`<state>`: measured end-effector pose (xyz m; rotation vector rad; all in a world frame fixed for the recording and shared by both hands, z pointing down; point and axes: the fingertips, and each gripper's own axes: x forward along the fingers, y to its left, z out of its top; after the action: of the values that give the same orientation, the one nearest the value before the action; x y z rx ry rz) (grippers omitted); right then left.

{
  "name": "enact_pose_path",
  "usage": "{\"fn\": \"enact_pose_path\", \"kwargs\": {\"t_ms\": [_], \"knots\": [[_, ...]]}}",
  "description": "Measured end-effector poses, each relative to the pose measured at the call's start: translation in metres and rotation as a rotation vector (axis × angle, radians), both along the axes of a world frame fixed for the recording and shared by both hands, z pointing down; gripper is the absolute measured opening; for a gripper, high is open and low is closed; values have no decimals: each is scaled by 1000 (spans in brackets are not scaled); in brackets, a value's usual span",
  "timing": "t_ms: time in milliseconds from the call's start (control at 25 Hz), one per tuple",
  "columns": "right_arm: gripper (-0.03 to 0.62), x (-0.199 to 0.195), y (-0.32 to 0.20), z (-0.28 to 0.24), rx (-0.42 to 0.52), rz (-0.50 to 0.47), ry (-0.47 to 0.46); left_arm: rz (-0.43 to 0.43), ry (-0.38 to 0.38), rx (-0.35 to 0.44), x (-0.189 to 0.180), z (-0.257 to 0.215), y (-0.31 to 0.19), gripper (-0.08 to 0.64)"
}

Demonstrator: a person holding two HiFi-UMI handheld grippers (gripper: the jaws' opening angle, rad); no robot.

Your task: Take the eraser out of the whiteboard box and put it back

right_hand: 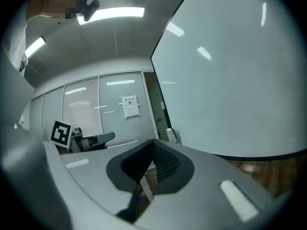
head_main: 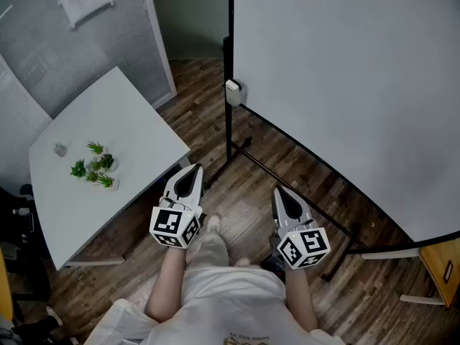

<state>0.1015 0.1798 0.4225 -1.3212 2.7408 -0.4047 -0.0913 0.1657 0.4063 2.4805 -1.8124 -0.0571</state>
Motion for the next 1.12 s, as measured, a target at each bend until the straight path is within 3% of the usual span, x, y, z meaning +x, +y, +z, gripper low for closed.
{"fn": "enact_pose_path", "kwargs": {"t_ms": [280,440,560,640,880,1120], "knots": [[11,3,2,-3,-11,-17,-2,-20,-1,15,5,-6,7,2],[11,-3,5,-10,4,-55,-55,-73,24,35,-8,-8,10,8],[14,-3,4,-13,40,-35,-56,-73,57,46,-11,-9,10,130],[127,-6,6,-14,40,-56,-64,-67,61,56,-10,-11,12,207],[255,-4,7,-2,-5,-68,-73,-57,53,31,-1,-1,14,288],[273,-10,-21,7,-43,-58,-72,-39,11,-18,-1,12,-16,295]]}}
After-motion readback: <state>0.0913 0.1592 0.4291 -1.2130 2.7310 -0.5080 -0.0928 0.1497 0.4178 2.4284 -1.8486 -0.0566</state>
